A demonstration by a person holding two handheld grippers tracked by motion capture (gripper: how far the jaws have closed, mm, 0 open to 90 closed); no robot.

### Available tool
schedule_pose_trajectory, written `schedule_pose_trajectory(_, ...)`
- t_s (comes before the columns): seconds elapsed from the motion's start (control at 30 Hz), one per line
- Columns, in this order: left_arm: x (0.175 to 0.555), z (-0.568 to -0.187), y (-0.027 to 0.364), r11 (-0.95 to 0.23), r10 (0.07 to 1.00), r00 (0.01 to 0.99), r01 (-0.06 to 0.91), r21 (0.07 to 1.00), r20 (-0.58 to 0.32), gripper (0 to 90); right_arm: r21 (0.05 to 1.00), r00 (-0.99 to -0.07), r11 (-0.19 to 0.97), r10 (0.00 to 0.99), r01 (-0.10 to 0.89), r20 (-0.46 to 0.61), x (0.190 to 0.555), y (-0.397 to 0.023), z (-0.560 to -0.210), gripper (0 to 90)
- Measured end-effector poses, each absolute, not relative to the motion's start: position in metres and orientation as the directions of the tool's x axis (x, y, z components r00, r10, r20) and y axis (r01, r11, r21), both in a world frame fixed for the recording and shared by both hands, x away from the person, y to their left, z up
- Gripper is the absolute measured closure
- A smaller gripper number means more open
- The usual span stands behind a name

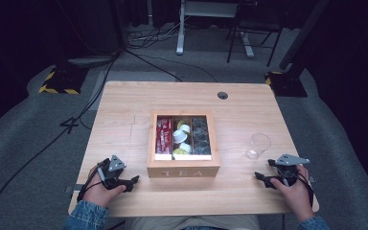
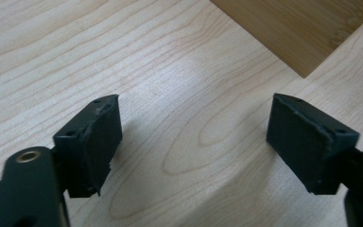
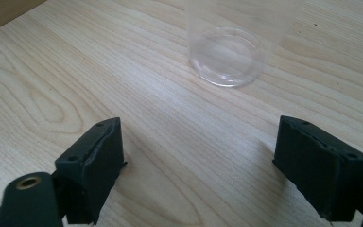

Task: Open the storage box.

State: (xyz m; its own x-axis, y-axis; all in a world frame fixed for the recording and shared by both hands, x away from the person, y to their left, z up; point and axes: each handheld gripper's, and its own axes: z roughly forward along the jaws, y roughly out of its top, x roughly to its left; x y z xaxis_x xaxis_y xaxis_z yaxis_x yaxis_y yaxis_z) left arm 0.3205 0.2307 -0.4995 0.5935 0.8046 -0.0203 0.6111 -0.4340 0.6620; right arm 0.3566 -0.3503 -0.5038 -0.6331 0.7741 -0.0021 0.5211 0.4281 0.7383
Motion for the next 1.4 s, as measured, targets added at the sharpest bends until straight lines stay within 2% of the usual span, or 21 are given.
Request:
schedule_pose_trajectory(0.23, 0.319, -0.483, 0.232, -0.415, 0.819, 0.573, 0.623, 0.664, -0.026, 31.1, 0.739, -0.633, 0.427, 0.774, 0.521, -0.001, 0.357, -0.35, -0.504, 16.3)
schedule_pose_trajectory(0.6, 0.315, -0.45, 0.234, -0.4, 0.818, 0.574, 0.606, 0.688, -0.03, 35.9, 0.738, -0.633, 0.428, 0.774, 0.521, -0.002, 0.357, -0.35, -0.504, 16.3)
schedule_pose_trajectory(0.9, 0.314, -0.427, 0.223, -0.341, 0.79, 0.606, 0.559, 0.756, -0.092, 30.8, 0.738, -0.633, 0.428, 0.775, 0.521, -0.002, 0.357, -0.35, -0.504, 16.3)
schedule_pose_trajectory(1.17, 0.314, -0.428, 0.196, -0.388, 0.733, 0.677, 0.494, 0.778, -0.064, 28.9, 0.739, -0.629, 0.428, 0.777, 0.521, -0.007, 0.356, -0.35, -0.504, 16.0)
schedule_pose_trajectory(1.4, 0.314, -0.438, 0.183, -0.391, 0.733, 0.678, 0.483, 0.784, -0.052, 28.9, 0.739, -0.63, 0.428, 0.777, 0.521, -0.007, 0.356, -0.35, -0.504, 16.0)
